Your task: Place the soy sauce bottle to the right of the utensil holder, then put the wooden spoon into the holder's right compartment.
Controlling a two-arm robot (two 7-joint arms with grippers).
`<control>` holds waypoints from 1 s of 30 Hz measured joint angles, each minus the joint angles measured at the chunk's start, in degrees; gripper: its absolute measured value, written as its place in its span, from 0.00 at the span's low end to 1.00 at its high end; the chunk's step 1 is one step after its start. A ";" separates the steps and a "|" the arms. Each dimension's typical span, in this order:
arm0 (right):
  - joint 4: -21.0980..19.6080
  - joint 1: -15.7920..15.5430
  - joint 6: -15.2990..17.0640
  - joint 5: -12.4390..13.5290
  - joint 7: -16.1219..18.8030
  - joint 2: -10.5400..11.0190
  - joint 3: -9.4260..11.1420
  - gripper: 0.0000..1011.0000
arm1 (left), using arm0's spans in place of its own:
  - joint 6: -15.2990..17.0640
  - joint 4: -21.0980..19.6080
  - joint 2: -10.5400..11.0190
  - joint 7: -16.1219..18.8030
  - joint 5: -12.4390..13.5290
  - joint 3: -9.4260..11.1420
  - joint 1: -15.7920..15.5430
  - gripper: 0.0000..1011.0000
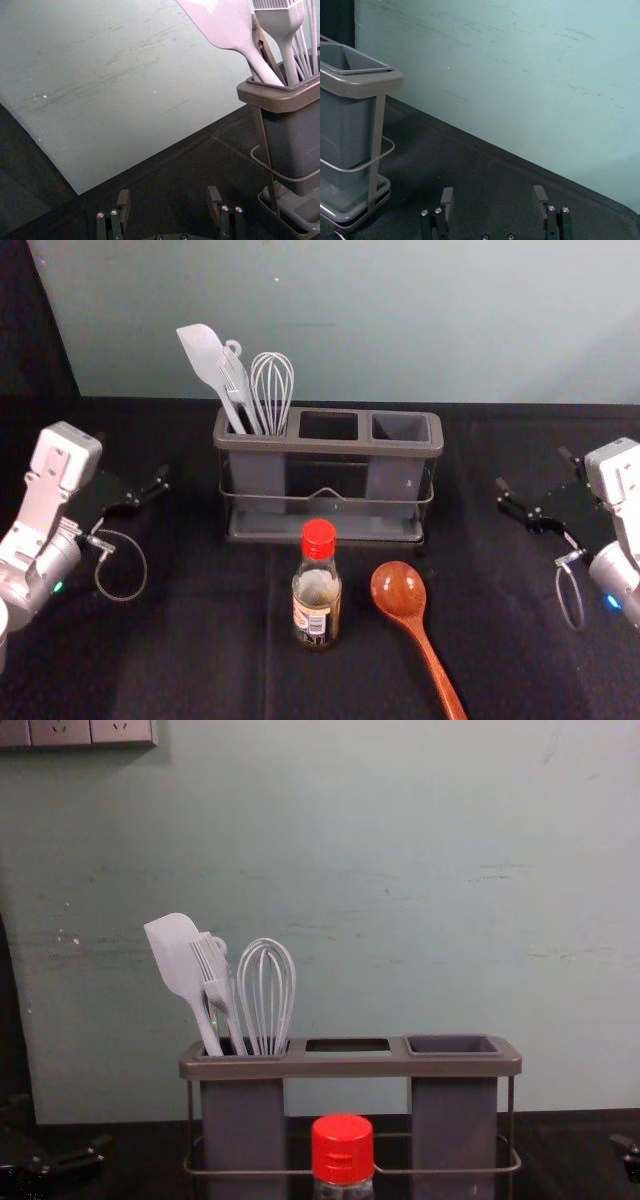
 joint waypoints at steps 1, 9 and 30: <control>0.00 0.00 0.00 0.00 0.00 0.00 0.00 0.99 | 0.00 0.00 0.00 0.00 0.00 0.00 0.00 0.99; 0.00 0.00 0.00 0.00 0.00 0.00 0.00 0.99 | 0.00 0.00 0.00 0.00 0.00 0.00 0.00 0.99; 0.00 0.00 0.00 0.00 0.00 0.00 0.00 0.99 | 0.00 0.00 0.00 0.00 0.00 0.00 0.00 0.99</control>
